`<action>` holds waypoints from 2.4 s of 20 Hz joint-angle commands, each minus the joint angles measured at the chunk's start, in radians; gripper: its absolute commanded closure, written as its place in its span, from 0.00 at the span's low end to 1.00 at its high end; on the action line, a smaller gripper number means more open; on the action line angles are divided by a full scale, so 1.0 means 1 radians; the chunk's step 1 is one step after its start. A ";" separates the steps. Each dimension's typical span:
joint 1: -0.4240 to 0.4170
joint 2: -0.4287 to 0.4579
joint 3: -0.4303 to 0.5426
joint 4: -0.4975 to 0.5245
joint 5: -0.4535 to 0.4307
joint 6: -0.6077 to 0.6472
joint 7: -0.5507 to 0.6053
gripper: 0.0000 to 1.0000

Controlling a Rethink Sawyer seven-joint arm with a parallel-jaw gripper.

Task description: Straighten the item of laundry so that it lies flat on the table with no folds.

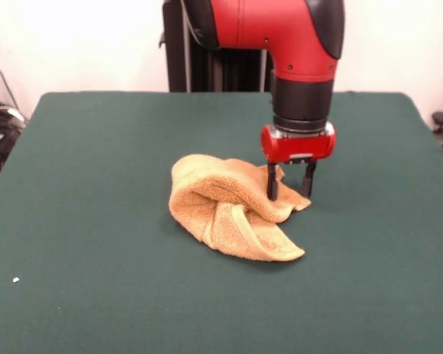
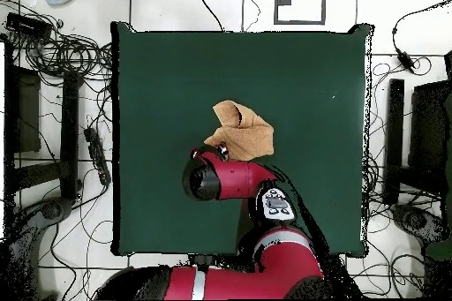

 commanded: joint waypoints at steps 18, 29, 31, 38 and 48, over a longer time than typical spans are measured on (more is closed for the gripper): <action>0.044 0.165 0.061 -0.026 0.039 -0.060 0.205 1.00; 0.083 -0.144 0.011 0.156 0.061 0.115 0.219 1.00; 0.077 -0.261 0.016 0.215 0.071 0.179 0.217 1.00; 0.101 -0.444 -0.021 0.267 0.111 0.360 0.208 1.00; 0.159 -0.574 -0.063 0.264 0.161 0.509 0.248 1.00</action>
